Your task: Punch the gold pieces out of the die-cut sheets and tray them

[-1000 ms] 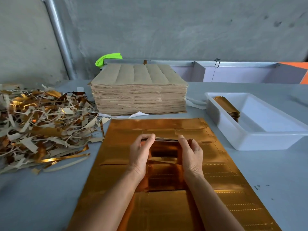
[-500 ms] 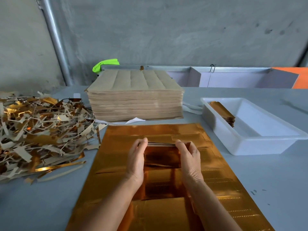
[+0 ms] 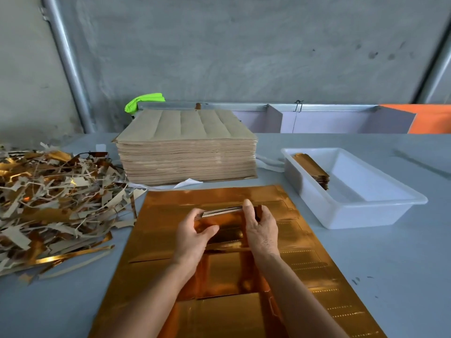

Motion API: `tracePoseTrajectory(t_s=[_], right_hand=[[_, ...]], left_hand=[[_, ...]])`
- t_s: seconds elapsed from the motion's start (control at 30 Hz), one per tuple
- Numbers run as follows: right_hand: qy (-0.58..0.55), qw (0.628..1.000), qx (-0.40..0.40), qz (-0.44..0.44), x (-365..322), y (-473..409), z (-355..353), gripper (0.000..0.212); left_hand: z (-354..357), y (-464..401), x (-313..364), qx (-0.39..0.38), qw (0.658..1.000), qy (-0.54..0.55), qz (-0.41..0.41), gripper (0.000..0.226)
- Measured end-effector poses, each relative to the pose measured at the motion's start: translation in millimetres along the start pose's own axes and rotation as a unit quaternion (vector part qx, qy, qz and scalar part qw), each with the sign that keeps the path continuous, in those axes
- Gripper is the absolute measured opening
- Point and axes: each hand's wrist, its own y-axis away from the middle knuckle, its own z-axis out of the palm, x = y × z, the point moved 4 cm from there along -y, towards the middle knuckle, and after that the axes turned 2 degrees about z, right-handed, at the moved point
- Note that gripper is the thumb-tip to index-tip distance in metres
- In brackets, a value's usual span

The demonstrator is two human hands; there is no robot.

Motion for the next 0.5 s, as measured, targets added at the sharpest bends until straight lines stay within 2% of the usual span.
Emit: tracePoseTrajectory(t_s=[0.1, 0.2, 0.3, 0.37, 0.43, 0.5], right_hand=[[-0.054, 0.997, -0.06, 0.007, -10.2, -3.7, -9.8, 0.039], [-0.172, 0.978, -0.096, 0.067, -6.4, -2.1, -25.8, 0.05], [-0.237, 0.951, -0.147, 0.134, 5.7, 15.6, -8.9, 0.027], [-0.219, 0.96, -0.114, 0.133, 6.9, 20.4, -1.0, 0.015], [-0.154, 0.98, -0.089, 0.086, -2.0, 15.7, -5.3, 0.017], [-0.087, 0.989, -0.111, 0.036, -16.4, 12.3, -9.0, 0.018]], left_hand=[[-2.4, -2.7, -2.6, 0.039, 0.995, 0.072, -0.061, 0.03], [-1.5, -2.9, -3.2, 0.083, 0.97, 0.19, -0.125, 0.032], [17.3, 5.4, -2.2, 0.075, 0.949, 0.247, -0.178, 0.036], [24.0, 12.5, -2.7, 0.06, 0.959, 0.207, -0.185, 0.032], [20.9, 12.0, 4.2, 0.016, 0.985, 0.073, -0.156, 0.025], [13.4, 2.2, 16.4, -0.033, 0.991, 0.003, -0.13, 0.024]])
